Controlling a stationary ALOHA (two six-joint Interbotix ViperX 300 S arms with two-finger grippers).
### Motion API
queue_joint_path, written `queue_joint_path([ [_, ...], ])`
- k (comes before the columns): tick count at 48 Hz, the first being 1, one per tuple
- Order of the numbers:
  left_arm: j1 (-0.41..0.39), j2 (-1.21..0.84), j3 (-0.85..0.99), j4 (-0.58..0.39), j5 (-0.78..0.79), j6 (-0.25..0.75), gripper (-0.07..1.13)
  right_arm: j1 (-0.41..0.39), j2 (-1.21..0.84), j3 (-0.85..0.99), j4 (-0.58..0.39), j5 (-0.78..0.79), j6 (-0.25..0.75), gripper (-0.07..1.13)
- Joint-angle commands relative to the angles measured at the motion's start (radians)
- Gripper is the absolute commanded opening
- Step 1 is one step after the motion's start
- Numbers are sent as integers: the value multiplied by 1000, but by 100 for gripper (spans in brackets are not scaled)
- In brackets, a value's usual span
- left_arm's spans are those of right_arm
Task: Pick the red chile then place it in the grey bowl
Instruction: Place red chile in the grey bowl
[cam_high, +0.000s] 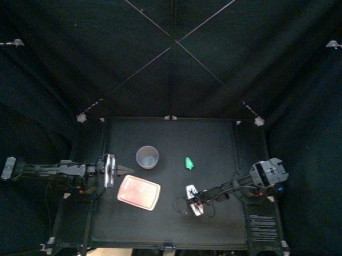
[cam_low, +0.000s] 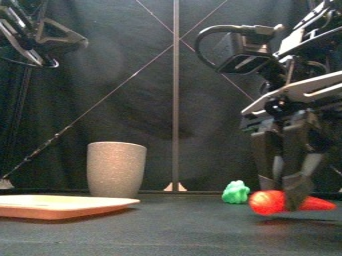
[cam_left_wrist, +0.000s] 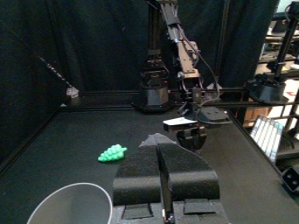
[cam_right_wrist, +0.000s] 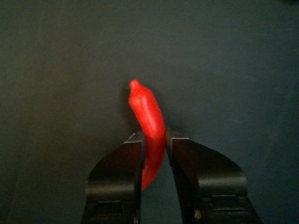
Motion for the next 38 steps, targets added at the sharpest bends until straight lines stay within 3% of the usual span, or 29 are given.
queue_joint_path([
  [1,2,0,-14,3,-5,2,-3,-69,-74,-40,-41,-41,-2,55],
  [14,2,-17,-8,8,-5,2,-3,-295,-170,-176,-209,-224,3,55],
  [26,2,-20,-8,9,-5,2,-3,-426,-55,-328,-195,-505,5,55],
  [38,2,-20,-8,9,-5,0,-3,-477,123,-469,-160,-540,3,56],
])
